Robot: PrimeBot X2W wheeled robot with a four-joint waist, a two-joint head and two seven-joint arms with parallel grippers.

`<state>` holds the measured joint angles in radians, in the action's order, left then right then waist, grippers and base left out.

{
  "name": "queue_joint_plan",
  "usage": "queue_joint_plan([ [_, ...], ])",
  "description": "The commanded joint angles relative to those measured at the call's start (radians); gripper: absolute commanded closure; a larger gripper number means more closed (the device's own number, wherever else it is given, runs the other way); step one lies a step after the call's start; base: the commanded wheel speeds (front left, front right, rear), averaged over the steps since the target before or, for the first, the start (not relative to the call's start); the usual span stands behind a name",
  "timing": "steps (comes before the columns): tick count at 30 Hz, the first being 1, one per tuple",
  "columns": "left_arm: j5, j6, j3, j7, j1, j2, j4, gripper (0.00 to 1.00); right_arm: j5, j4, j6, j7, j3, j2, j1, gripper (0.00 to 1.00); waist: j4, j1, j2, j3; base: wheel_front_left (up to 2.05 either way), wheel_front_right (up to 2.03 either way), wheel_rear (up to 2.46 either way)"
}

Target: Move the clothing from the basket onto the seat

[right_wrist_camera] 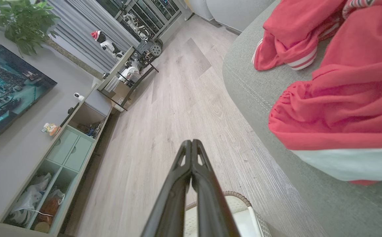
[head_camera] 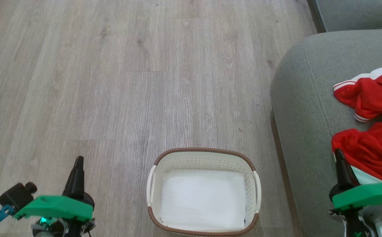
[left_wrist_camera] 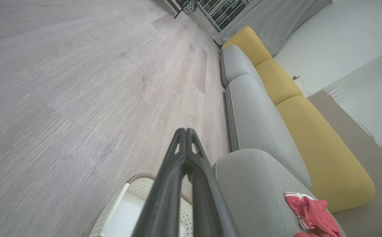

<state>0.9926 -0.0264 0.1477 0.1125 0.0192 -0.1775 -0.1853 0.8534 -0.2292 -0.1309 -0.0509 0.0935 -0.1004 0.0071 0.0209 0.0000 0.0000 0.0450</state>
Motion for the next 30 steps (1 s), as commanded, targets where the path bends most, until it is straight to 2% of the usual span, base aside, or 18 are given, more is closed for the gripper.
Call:
queue_joint_plan([
  [1, 0.017, -0.008, -0.033, -0.006, -0.059, -0.002, 0.027, 1.0, 0.022, 0.028, 0.0, 0.009, 0.0, -0.007, -0.056, 1.0, 0.0, 0.0, 0.0, 0.0, 0.0, 0.0, 0.0],
  [30, 0.264, -0.047, -0.118, -0.088, -0.086, 0.045, -0.008, 1.0, 0.317, 0.011, 0.0, 0.072, 0.008, 0.016, -0.08, 1.0, -0.008, 0.0, 0.0, -0.017, 0.0, 0.0, 0.0],
])
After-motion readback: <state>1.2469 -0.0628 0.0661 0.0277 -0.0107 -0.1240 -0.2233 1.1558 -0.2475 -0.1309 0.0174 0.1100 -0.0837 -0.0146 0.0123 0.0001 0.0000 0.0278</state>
